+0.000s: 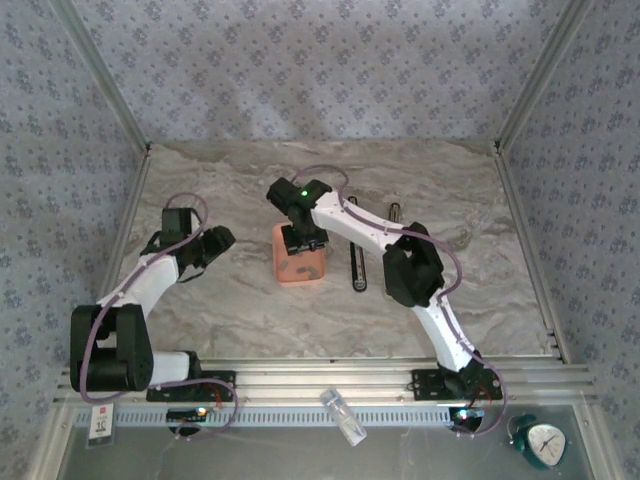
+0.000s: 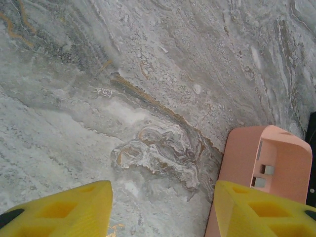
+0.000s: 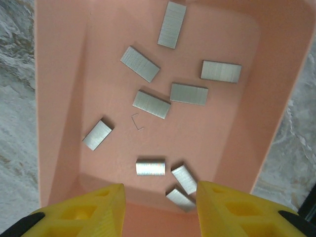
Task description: Load the staples into the stapler
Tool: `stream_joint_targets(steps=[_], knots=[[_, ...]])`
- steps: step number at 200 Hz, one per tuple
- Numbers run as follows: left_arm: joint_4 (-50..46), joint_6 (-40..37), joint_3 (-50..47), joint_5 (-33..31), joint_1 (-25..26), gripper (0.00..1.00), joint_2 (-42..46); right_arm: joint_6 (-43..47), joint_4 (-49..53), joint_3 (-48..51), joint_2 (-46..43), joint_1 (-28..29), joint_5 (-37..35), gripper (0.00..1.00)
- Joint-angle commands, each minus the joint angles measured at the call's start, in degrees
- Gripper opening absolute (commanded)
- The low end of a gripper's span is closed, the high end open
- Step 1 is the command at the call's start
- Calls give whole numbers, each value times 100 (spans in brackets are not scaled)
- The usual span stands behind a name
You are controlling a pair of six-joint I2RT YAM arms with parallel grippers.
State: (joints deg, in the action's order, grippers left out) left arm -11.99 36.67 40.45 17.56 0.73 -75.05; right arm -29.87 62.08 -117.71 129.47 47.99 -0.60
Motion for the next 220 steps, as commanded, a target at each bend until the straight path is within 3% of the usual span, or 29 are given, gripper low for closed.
stream_joint_targets(steps=[1,25,90,220], knots=[[22,-190,-32,229,-96,57,-39,349,106,-346,299,-81,46,43],[48,-221,-19,274,-153,57,-115,-114,300,-527,545,-217,98,43],[40,-291,36,337,-227,57,-224,-743,-350,-384,727,-190,184,48],[58,-335,60,362,-235,57,-282,-1462,-966,-20,898,-3,-448,48]])
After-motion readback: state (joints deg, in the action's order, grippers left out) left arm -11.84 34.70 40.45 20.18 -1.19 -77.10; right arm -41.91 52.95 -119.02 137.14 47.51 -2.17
